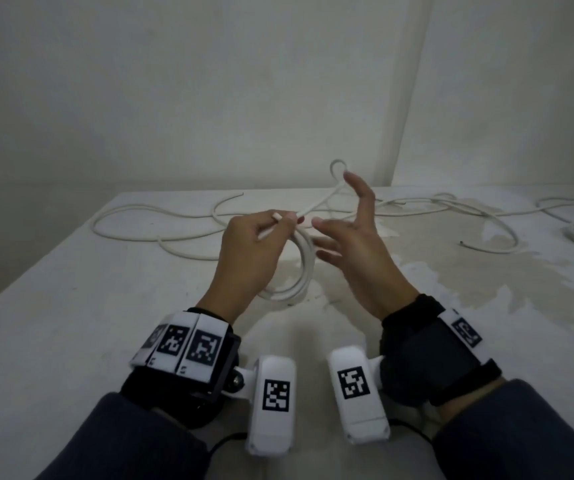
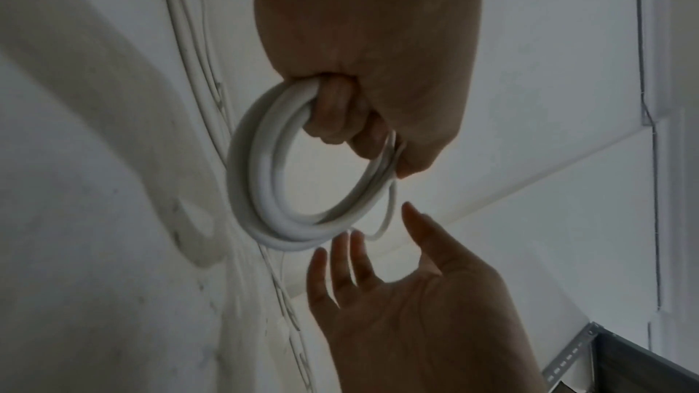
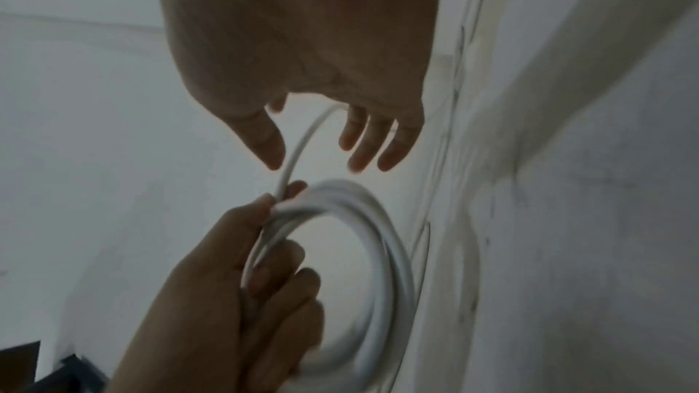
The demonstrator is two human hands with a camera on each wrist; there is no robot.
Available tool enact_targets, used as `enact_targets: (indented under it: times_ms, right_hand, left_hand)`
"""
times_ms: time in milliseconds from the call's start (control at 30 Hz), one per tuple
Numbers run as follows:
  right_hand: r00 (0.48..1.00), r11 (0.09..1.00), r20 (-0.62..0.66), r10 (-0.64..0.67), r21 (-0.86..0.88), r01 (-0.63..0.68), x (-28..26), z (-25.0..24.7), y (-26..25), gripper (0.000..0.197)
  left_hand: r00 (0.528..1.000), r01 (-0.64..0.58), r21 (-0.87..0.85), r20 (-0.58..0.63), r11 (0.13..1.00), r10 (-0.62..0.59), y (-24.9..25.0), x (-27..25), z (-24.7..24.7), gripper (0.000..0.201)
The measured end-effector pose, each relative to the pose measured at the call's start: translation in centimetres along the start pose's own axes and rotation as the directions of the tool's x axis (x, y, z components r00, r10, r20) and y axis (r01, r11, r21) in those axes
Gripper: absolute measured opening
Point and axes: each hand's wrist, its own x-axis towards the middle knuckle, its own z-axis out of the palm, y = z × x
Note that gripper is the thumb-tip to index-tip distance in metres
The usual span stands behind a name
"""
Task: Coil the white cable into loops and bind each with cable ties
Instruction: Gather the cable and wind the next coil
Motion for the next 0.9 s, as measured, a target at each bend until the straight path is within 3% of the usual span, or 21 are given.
enact_targets:
  times_ms: [100,167,233,267,333,433,700,900]
  right_hand:
    - [0.989,0.867,-0.078,-0.124,-0.493,0.07,0.1,-0.9,-0.1,0.037]
    - [0.963,0.744,-0.164,-0.213,-0.667,0.051,0.1,-1.4,0.1,0.019]
    - [0.935,0.632,-0.145,-0.325,-0.768,0.101,0.4,-1.9,0.2,0.016]
    - [0.931,0.635,-0.097,-0.351,-0.756,0.16,0.6,-2.1,0.1,0.016]
    - [0.937,0.743,-0.005,-0.348,-0.611,0.273,0.8,-2.3,-0.1,0.011]
    - [0.954,0.885,0.053,-0.295,-0.363,0.293,0.6,-1.9,-0.2,0.01]
    - [0.984,0.992,0.134,-0.115,-0.035,0.12,-0.1,-0.1,0.3,0.025]
    - [0.936,0.983,0.322,0.139,0.072,-0.171,-0.3,-0.2,0.2,0.029]
  left_hand:
    - [0.992,-0.106,0.131,0.085,0.986,0.096,-0.2,-0.1,-0.4,0.016]
    - [0.988,-0.135,0.155,0.093,0.979,0.121,-0.2,-0.1,-0.4,0.02]
    - [0.986,-0.159,0.14,0.062,0.977,0.152,-0.1,-0.1,-0.5,0.015]
    - [0.985,-0.172,0.133,0.03,0.976,0.17,-0.1,0.0,-0.6,0.012]
    - [0.98,-0.188,0.108,-0.043,0.976,0.193,-0.1,0.2,-1.0,0.012]
    - [0.973,-0.178,0.015,-0.149,0.984,0.178,0.2,0.2,-0.8,0.013]
    - [0.95,-0.053,-0.31,-0.309,0.949,-0.048,0.5,0.2,-0.5,0.019]
    - [0.946,0.04,-0.509,-0.258,0.86,-0.197,0.4,-0.1,-0.7,0.021]
